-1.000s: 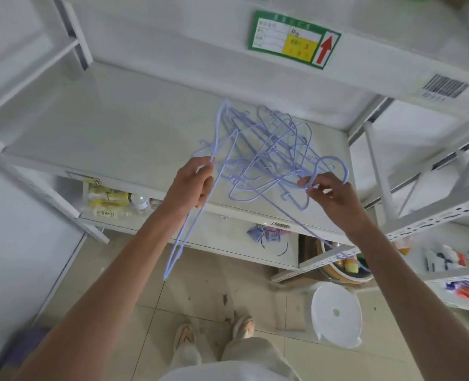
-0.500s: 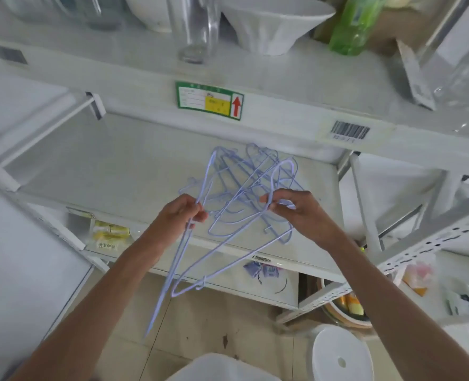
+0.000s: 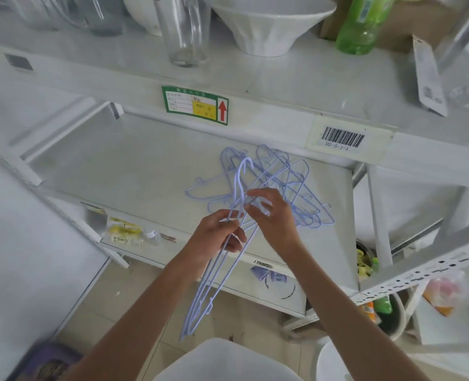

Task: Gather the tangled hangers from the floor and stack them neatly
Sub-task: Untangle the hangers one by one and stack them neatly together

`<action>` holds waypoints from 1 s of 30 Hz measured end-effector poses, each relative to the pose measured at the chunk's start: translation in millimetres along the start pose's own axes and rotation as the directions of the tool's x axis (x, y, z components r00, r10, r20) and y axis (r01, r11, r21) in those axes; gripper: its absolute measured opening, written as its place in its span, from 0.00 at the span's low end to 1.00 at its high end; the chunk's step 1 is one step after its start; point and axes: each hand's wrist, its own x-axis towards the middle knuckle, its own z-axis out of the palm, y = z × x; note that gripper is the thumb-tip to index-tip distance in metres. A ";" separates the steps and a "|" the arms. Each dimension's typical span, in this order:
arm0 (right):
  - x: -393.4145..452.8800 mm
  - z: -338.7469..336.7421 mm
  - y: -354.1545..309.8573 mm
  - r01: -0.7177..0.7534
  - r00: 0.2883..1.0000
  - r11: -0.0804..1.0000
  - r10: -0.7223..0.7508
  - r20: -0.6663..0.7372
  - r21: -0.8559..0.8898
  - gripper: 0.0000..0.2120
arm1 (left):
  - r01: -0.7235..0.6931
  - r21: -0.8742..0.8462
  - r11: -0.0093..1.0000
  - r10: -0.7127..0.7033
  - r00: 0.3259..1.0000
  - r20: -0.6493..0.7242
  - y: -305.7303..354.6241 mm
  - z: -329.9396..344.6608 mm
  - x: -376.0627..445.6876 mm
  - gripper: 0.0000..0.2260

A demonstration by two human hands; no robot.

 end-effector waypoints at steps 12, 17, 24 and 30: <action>-53.3 46.4 -1.1 -0.377 0.922 0.906 0.387 -0.011 0.193 0.10 | 0.035 -0.158 0.987 -0.043 0.998 -0.044 -3.3 5.8 15.9 0.09; -46.5 53.3 -13.1 -0.542 0.840 0.768 0.490 0.234 0.340 0.17 | 0.019 0.004 1.000 -0.019 1.000 0.011 2.8 0.6 17.4 0.17; -66.7 65.0 -7.5 -0.563 0.826 0.749 0.514 0.230 0.350 0.18 | -0.075 -0.089 0.993 0.068 0.995 -0.073 -1.1 -16.6 27.3 0.16; -80.3 92.1 -14.9 -0.577 0.816 0.732 0.537 0.215 0.362 0.17 | -0.271 -0.077 0.960 0.264 0.961 -0.081 -16.8 -11.0 19.2 0.13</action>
